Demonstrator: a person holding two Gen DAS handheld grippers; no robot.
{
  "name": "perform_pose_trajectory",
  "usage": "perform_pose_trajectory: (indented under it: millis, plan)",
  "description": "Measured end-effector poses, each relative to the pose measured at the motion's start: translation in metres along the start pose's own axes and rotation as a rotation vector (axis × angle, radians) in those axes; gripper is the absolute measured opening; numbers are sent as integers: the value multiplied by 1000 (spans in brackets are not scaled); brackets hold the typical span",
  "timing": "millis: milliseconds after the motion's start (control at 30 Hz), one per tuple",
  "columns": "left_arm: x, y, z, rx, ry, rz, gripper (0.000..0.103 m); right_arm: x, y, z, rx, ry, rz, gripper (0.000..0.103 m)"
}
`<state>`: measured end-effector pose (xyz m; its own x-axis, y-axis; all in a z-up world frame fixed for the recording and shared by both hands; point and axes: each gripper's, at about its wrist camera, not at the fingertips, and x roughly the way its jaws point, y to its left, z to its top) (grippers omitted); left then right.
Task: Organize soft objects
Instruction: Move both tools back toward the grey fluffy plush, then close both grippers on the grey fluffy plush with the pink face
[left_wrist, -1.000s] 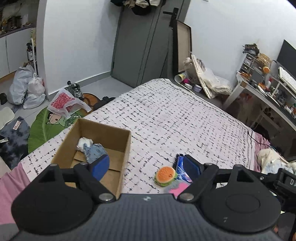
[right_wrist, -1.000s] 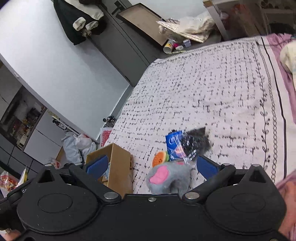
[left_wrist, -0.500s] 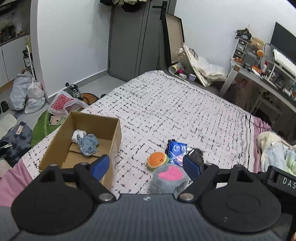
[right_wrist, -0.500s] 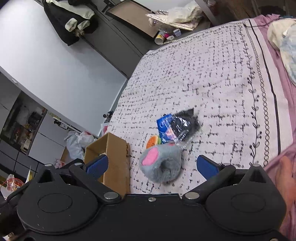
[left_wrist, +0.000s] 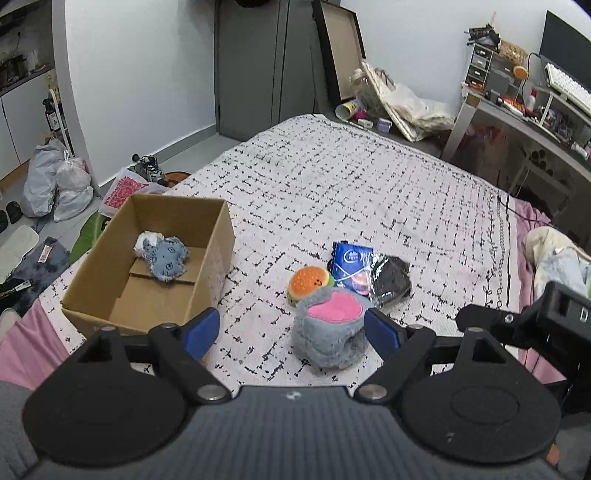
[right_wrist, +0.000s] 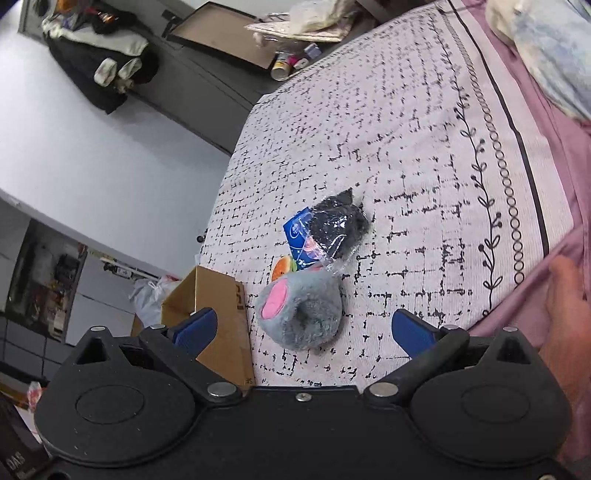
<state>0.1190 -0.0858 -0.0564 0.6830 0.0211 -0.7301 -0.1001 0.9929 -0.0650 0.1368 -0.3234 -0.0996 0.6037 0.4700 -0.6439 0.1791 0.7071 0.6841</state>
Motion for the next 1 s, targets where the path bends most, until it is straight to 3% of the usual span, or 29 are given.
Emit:
perform_pose_trajectory:
  millis: [300, 733, 1000]
  plan:
    - [24, -12, -7, 15, 33, 1, 80, 13, -14, -1, 83, 31, 0, 80]
    - [73, -24, -15, 18, 124, -19, 57, 50, -30, 2, 183, 101, 28, 45]
    - [99, -25, -16, 7, 178, -41, 56, 75, -37, 7, 224, 119, -7, 44]
